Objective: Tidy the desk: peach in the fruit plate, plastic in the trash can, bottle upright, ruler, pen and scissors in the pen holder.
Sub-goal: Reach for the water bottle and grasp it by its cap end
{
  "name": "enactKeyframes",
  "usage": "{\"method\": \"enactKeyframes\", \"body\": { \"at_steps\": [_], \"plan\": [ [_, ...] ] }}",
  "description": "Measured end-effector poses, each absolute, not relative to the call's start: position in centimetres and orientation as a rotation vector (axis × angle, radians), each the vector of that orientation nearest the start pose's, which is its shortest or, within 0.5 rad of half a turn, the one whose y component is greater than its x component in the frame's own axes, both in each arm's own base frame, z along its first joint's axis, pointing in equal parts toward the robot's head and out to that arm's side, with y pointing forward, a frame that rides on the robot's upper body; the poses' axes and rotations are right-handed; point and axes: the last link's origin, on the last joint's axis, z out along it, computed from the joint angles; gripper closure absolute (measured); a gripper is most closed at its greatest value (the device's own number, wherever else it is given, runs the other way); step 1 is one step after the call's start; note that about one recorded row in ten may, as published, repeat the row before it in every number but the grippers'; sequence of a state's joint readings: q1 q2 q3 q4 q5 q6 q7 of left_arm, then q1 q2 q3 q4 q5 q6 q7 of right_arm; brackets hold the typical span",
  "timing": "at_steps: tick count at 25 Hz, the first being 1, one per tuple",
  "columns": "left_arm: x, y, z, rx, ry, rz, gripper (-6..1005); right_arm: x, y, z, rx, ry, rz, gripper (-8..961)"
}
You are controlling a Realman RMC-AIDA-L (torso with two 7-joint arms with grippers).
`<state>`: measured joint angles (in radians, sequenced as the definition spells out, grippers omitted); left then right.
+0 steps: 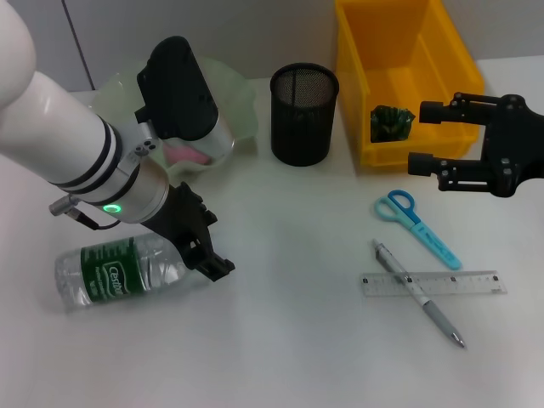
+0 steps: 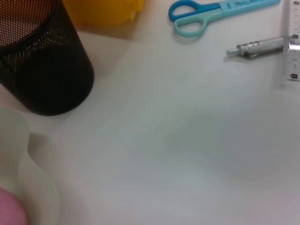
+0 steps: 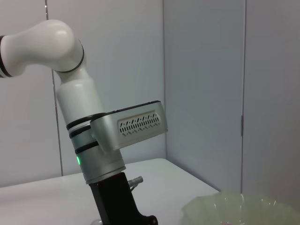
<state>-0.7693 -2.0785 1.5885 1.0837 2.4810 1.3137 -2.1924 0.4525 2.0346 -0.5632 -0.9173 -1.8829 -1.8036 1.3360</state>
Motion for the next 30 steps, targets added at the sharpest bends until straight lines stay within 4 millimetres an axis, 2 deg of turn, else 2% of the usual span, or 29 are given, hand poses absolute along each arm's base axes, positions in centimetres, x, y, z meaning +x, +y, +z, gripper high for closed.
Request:
{"method": "enactKeyframes", "body": {
  "at_steps": [10,30],
  "plan": [
    [-14.16,37.40,-7.05,-2.854,-0.202,0.568,225,25.36,31.95,8.11,-2.643,0.274,0.781,212],
    [-15.10,37.90,-7.20,-2.817,-0.230,0.618,229,25.42,31.93,8.11,-2.646,0.276,0.776,213]
  ]
}}
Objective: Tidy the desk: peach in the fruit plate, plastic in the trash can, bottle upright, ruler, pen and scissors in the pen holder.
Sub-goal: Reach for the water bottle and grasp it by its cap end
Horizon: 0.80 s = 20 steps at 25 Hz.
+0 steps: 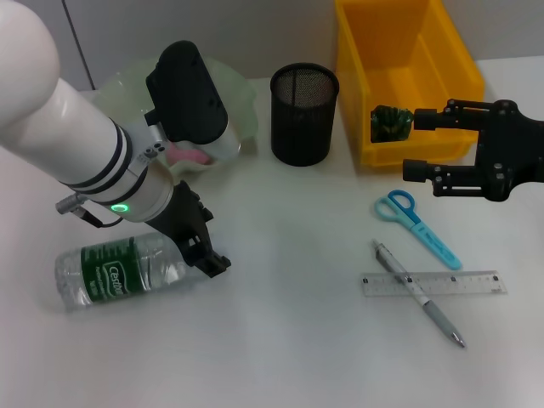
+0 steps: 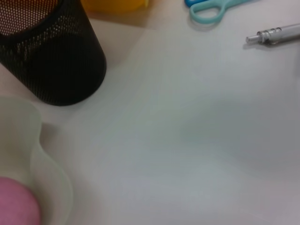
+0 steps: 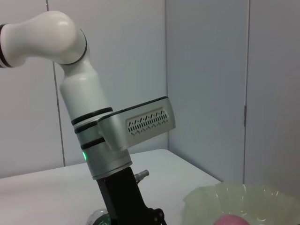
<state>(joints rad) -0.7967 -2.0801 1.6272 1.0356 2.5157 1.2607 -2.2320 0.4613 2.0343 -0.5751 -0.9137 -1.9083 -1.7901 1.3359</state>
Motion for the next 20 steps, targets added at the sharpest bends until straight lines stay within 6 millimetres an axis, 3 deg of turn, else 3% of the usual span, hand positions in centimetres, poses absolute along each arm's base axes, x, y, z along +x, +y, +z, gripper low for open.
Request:
{"method": "enactKeyframes", "body": {
  "at_steps": [18,20],
  "plan": [
    [-15.30,37.87,-7.22,-2.815,-0.234,0.629,233,25.49,32.06,8.08,-2.640,0.282,0.771,213],
    [-15.36,37.84,-7.23,-2.815,-0.235,0.633,280,25.49,32.06,8.08,-2.640,0.281,0.771,213]
  ]
}}
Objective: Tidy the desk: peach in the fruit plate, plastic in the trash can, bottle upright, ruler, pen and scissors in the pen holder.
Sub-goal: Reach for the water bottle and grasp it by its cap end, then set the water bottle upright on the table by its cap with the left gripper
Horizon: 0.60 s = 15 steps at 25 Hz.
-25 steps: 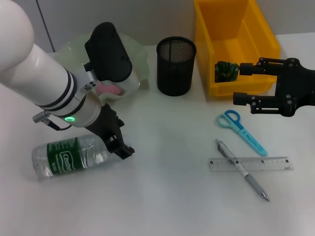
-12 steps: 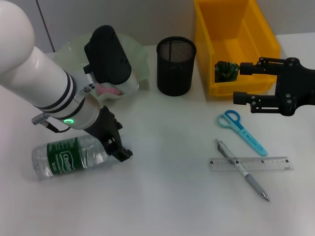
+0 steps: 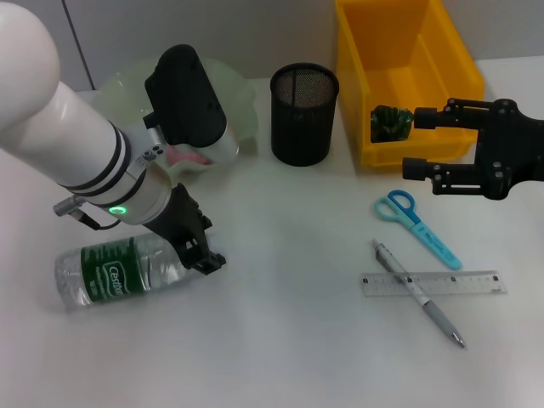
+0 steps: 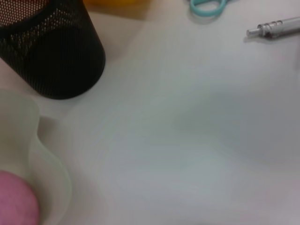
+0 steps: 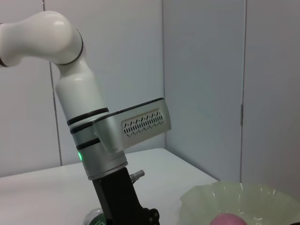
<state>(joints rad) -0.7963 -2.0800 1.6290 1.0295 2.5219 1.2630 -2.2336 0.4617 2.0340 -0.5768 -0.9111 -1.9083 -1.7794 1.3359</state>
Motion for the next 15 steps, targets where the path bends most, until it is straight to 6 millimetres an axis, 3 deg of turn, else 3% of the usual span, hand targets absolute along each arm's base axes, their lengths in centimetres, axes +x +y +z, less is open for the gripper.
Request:
{"method": "enactKeyframes", "body": {
  "at_steps": [9,15],
  "plan": [
    [-15.87,37.74,-7.29,-2.810,-0.230,0.675,513,25.47,32.05,8.03,-2.639,0.282,0.772,213],
    [-15.62,37.74,-7.28,-2.813,-0.225,0.665,516,25.47,32.05,8.02,-2.640,0.282,0.773,213]
  ]
}}
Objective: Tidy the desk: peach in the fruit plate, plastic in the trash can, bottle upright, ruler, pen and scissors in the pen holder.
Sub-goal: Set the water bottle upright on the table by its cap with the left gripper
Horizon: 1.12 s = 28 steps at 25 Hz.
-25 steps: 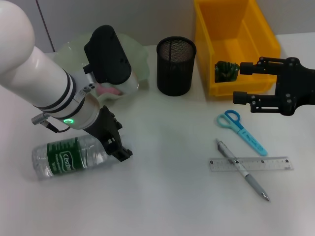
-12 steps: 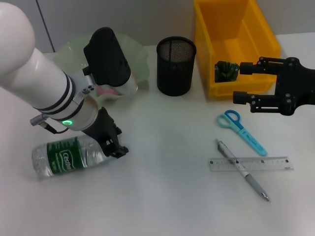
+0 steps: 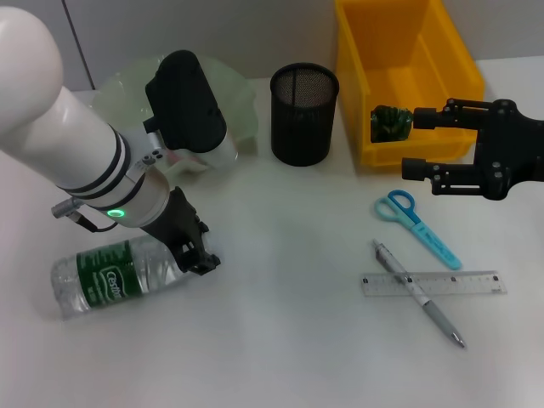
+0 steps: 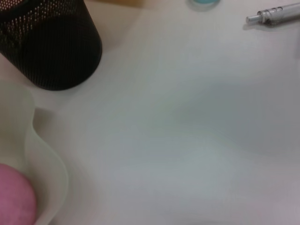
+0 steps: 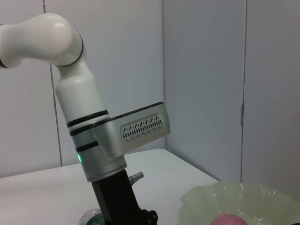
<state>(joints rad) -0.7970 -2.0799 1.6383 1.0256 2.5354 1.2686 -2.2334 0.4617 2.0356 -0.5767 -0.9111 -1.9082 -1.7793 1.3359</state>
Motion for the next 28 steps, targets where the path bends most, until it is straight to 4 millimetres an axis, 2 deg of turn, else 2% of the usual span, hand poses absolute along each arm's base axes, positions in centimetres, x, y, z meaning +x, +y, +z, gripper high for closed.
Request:
{"method": "enactKeyframes", "body": {
  "at_steps": [15,21,28],
  "plan": [
    [-14.6,37.5,-7.3,-2.843,-0.220,0.622,555,25.5,32.1,8.0,-2.639,0.275,0.771,212],
    [-13.0,37.2,-6.5,-2.863,-0.209,0.541,560,25.7,31.9,8.0,-2.636,0.276,0.766,212],
    [-12.1,37.2,-5.3,-2.825,-0.207,0.497,561,26.0,31.8,8.1,-2.632,0.284,0.764,212]
  ]
}}
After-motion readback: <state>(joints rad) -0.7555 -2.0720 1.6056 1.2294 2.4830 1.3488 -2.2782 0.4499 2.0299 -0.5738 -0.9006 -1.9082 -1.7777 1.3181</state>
